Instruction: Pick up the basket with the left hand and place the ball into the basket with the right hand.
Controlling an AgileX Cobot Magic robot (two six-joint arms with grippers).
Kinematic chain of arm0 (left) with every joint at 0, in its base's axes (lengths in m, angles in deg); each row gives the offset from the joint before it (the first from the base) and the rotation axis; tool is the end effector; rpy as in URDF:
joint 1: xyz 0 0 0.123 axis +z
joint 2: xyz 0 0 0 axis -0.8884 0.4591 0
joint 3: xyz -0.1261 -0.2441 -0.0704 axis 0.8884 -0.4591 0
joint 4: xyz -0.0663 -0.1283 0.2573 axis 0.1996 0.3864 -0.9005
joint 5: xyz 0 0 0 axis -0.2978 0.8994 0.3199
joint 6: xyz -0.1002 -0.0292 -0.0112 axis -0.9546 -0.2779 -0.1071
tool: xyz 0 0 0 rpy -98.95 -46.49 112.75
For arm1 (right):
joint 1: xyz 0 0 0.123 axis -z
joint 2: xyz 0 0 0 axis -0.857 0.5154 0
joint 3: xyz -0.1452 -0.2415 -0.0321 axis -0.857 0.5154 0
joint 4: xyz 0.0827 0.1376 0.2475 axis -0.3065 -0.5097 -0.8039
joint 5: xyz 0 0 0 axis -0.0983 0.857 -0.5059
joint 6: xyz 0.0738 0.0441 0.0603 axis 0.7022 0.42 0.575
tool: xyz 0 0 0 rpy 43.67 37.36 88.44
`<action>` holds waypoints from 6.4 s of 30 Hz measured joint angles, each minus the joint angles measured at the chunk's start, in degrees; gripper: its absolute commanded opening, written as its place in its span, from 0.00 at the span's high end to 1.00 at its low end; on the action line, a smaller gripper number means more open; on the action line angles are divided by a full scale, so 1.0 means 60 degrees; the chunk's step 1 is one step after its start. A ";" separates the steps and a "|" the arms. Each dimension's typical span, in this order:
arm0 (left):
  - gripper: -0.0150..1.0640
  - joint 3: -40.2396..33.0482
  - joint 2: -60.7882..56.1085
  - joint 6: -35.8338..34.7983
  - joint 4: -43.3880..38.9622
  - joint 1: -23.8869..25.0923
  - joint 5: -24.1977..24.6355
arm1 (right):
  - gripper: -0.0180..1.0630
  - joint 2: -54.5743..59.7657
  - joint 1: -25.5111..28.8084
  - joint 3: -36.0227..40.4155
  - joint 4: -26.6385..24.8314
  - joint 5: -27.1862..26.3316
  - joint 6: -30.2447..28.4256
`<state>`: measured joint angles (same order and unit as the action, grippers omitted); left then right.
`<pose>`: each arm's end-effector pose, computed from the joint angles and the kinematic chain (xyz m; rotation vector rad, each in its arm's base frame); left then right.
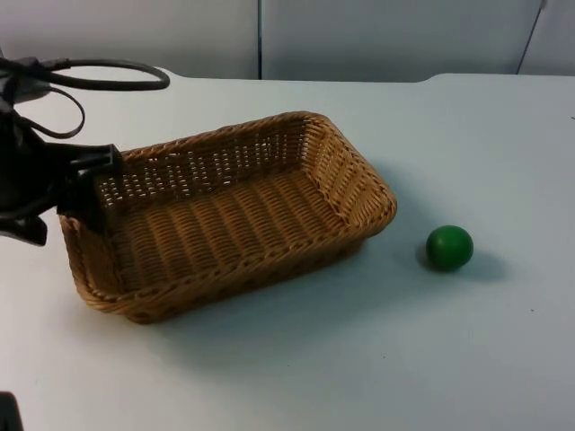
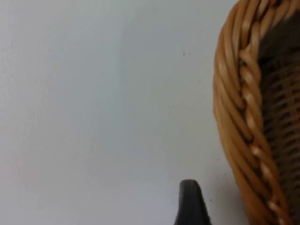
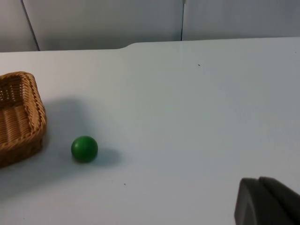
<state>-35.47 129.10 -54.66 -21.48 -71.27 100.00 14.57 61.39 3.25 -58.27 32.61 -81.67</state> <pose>0.3577 -0.0712 0.0747 -0.1614 2.7862 -0.3380 0.0437 -0.0018 0.3067 0.0184 1.9875 -0.0425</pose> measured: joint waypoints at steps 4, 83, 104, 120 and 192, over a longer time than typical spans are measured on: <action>0.65 0.0330 0.0230 0.0000 0.0040 0.0000 0.0260 | 0.99 0.0000 0.0000 0.0000 0.0000 0.0000 0.0000; 0.99 0.0522 -0.0918 0.2010 0.3438 0.0733 0.2182 | 0.99 0.0000 0.0000 0.0000 0.0000 0.0000 0.0000; 0.99 0.0522 -0.1582 0.2029 0.3551 0.1276 0.2365 | 0.99 0.0000 0.0000 0.0000 0.0000 0.0000 0.0000; 0.99 0.0522 -0.1582 0.2029 0.3551 0.1276 0.2267 | 0.99 0.0000 0.0000 0.0000 0.0000 0.0000 0.0000; 0.99 0.0522 -0.1582 0.2029 0.3551 0.1276 0.2117 | 0.02 1.4372 -0.3561 -0.2379 0.0623 -0.5106 0.1230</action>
<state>-32.34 119.61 -42.49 -0.18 -63.62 112.70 100.80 40.03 -11.03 -54.53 1.97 -74.29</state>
